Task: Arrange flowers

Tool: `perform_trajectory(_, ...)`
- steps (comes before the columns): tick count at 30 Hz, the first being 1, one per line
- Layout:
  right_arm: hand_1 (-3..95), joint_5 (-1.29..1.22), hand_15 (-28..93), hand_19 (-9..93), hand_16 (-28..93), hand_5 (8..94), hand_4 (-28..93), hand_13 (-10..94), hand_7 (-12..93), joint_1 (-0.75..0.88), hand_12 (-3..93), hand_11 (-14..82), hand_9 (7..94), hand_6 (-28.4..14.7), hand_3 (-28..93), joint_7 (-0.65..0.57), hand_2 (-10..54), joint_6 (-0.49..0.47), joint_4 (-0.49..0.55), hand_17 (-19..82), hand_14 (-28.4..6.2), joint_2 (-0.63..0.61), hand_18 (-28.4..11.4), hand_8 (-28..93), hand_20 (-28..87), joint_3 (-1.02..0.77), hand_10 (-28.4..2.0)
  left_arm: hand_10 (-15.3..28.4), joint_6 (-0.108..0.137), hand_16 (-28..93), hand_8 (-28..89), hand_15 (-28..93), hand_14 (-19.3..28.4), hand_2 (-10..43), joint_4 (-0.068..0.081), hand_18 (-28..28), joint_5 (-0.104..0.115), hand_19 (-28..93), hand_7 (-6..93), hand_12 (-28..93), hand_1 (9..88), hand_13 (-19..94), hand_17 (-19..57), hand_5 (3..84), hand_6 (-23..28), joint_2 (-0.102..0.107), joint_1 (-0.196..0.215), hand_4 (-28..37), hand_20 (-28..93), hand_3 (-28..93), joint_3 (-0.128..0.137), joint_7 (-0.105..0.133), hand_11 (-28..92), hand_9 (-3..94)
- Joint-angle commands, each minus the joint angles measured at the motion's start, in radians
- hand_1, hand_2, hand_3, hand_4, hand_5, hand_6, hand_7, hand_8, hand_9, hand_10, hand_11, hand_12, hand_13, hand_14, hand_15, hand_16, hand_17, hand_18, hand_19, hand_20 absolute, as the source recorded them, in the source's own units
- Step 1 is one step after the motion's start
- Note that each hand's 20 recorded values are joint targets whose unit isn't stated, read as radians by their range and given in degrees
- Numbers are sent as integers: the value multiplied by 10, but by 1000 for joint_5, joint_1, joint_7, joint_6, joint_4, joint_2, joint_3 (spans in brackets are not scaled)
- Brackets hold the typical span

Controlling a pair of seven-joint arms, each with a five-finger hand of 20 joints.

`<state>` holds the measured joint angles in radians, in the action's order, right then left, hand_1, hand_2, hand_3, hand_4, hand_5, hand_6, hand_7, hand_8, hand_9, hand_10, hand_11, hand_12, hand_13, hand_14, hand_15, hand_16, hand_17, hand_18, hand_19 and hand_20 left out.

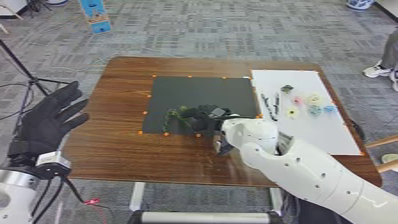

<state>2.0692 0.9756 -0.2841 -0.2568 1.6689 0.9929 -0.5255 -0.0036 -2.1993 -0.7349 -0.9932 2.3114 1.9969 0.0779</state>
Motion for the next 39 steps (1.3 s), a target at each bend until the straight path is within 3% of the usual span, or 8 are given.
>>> perform_trajectory(1, 215, 22, 841, 932, 374, 332, -38, 793, 105, -16, 355, 604, 795, -14, 912, -48, 176, -7, 10, 524, -77, -2, -232, -102, 697, 3, -115, 95, -4, 39, -99, 149, 127, -80, 0, 220, 7, 387, 185, 152, 211, 177, -129, 238, 22, -5, 5, -283, 69, 674, -1, -6, 171, 195)
perform_trajectory(16, 210, 18, 839, 932, 375, 354, -27, 800, 101, -9, 351, 604, 801, -28, 908, -145, 175, -68, 24, 533, -74, -1, -230, -100, 701, -16, -112, 95, -3, 39, -98, 150, 127, -77, 0, 221, 7, 387, 183, 151, 213, 177, -130, 238, 22, -6, 5, -283, 69, 671, -1, -7, 171, 195)
perform_trajectory(39, 200, 9, 838, 932, 382, 376, -27, 803, 103, 28, 353, 601, 804, -26, 899, -97, 165, -59, 74, 536, -74, -16, -230, -101, 703, -52, -111, 96, -1, 38, -99, 154, 127, -75, -1, 221, 8, 387, 185, 151, 214, 178, -131, 238, 22, -5, 4, -283, 69, 670, 0, -8, 170, 195)
